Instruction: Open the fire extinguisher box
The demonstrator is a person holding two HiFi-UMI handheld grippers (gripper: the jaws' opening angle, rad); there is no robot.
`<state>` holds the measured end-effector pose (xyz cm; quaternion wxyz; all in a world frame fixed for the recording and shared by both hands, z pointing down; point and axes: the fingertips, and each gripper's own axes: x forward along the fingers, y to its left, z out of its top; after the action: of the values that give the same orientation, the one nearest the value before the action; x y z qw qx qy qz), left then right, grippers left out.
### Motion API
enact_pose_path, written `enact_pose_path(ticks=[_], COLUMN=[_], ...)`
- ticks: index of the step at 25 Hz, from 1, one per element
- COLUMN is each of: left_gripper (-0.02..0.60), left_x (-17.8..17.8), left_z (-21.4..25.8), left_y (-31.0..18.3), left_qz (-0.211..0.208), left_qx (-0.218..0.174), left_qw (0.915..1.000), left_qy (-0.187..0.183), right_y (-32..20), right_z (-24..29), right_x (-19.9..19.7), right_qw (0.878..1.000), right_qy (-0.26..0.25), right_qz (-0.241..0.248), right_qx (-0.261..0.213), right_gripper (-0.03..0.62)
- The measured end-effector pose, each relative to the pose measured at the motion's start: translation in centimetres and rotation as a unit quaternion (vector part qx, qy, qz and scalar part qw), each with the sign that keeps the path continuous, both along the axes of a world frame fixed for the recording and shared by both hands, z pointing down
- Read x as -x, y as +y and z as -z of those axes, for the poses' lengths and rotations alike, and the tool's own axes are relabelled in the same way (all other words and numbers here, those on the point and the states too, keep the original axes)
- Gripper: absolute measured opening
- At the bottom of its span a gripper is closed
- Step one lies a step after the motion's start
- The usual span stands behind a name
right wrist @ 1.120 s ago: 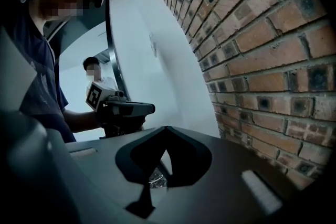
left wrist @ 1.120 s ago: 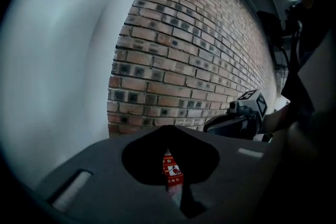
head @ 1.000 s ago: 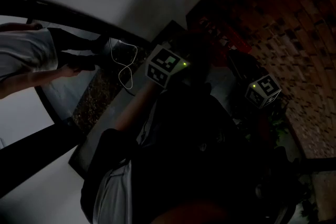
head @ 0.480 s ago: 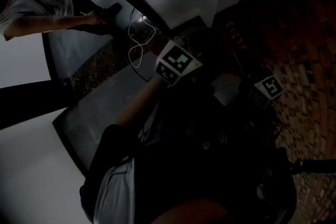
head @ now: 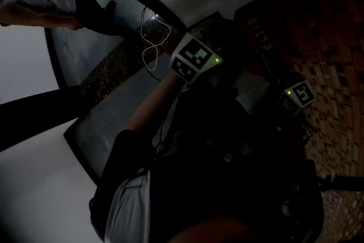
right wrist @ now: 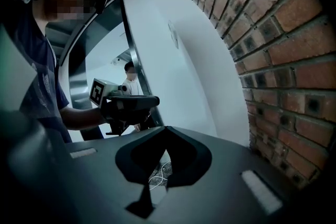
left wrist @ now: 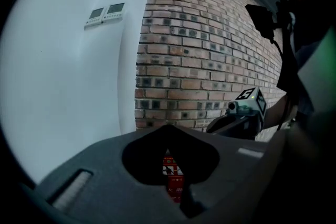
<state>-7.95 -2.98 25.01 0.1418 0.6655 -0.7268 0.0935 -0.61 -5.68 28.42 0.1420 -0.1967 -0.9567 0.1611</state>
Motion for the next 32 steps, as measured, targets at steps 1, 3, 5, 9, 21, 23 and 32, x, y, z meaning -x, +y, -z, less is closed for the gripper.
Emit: enact_pose_path(ticks=[1,3,5,9,21,23,32], left_gripper=[0.003,0.003,0.003,0.003,0.003,0.003,0.003], left_x=[0.6,2.6,4.1,4.3,-0.7,-2.1,-3.0], left_z=[0.3,1.4,2.0,0.1,-6.6,-6.3,-5.7], left_y=[0.0,0.3,0.4,-0.4,-3.6,-4.4,-6.3], left_qz=[-0.006,-0.012,-0.025,-0.094,-0.304,-0.329,-0.350], left_qx=[-0.002,-0.012,-0.021,-0.017,0.034,0.031,0.012], left_qw=[1.0000,0.9998,0.9994,0.9954,0.9516,0.9432,0.9363], left_qy=[-0.005,-0.013,-0.014,0.005,0.030,0.029,0.021], right_y=[0.1,0.4,0.7,0.2,-2.2,-2.8,-2.4], right_z=[-0.1,-0.3,-0.3,-0.7,-1.5,-0.9,-0.5], right_x=[0.2,1.2,1.9,2.4,0.1,-2.0,-5.5], right_qw=[1.000,1.000,0.999,0.994,0.948,0.935,0.904], right_qy=[0.002,0.001,0.001,0.005,0.019,0.016,0.016], right_qz=[-0.003,-0.008,-0.027,-0.105,-0.318,-0.353,-0.426], right_qx=[-0.003,-0.014,-0.021,-0.036,-0.017,-0.022,-0.028], right_gripper=[0.002,0.002,0.002,0.002,0.002,0.002,0.002])
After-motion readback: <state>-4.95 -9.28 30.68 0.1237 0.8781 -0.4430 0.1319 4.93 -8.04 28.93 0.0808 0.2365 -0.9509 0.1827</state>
